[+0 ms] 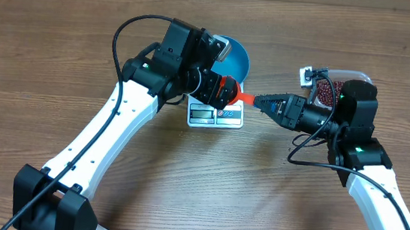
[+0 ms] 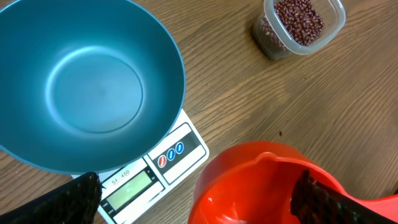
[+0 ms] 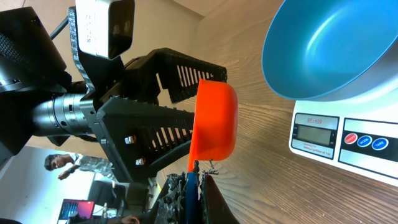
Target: Scoop item into bowl and weigh 150g on scale
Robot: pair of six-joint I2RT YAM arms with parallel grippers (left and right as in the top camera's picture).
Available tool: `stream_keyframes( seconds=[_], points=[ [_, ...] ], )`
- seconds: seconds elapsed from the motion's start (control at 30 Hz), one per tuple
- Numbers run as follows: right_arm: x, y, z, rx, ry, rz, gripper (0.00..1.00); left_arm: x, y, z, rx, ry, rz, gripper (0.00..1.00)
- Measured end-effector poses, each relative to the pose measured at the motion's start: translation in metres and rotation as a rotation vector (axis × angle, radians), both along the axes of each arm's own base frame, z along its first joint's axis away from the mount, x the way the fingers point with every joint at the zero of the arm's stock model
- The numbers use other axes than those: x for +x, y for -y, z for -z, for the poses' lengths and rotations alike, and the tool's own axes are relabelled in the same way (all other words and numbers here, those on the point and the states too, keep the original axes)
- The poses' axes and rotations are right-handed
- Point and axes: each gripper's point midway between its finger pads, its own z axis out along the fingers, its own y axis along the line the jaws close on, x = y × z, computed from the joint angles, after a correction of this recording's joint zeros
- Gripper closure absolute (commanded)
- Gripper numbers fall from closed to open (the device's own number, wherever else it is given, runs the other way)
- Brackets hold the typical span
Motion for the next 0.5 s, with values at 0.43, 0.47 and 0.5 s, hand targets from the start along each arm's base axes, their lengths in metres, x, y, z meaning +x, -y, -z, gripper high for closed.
stream_keyframes(
  seconds=[0.43,0.47,0.5],
  points=[
    [0.008,0.008,0.009,-0.040,-0.018,0.062,0.96,-0.018,-0.022,-0.025,0.056,0.038,-0.040,0.00],
    [0.008,0.009,0.011,-0.045,-0.024,0.068,0.96,-0.020,-0.024,-0.030,0.058,0.052,-0.041,0.00],
    [0.009,0.010,0.012,-0.052,-0.026,0.078,0.96,-0.022,-0.026,-0.034,0.062,0.061,-0.043,0.00]
  ],
)
